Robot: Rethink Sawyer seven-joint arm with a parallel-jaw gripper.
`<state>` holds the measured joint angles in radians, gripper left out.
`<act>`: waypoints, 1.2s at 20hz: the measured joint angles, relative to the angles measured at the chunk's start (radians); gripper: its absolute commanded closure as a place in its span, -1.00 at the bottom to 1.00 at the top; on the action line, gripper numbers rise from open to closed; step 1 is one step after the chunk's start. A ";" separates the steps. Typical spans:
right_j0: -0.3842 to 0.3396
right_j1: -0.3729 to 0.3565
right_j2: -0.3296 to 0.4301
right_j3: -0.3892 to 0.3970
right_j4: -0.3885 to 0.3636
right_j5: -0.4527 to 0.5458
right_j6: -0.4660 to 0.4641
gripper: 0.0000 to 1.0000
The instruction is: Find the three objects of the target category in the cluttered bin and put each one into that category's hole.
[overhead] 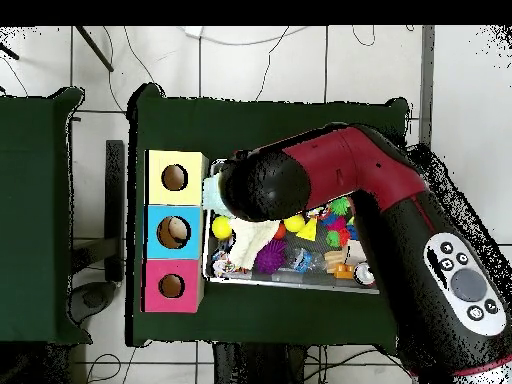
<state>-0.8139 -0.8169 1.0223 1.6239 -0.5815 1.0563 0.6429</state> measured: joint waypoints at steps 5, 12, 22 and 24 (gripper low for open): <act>-0.016 -0.002 0.015 0.002 0.011 0.000 0.000 1.00; -0.002 0.016 0.000 0.001 0.009 -0.032 0.000 1.00; 0.038 0.169 -0.101 0.001 -0.014 -0.250 0.000 1.00; 0.045 0.191 -0.119 0.001 -0.022 -0.284 0.000 1.00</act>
<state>-0.7688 -0.6259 0.9034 1.6249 -0.6034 0.7725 0.6434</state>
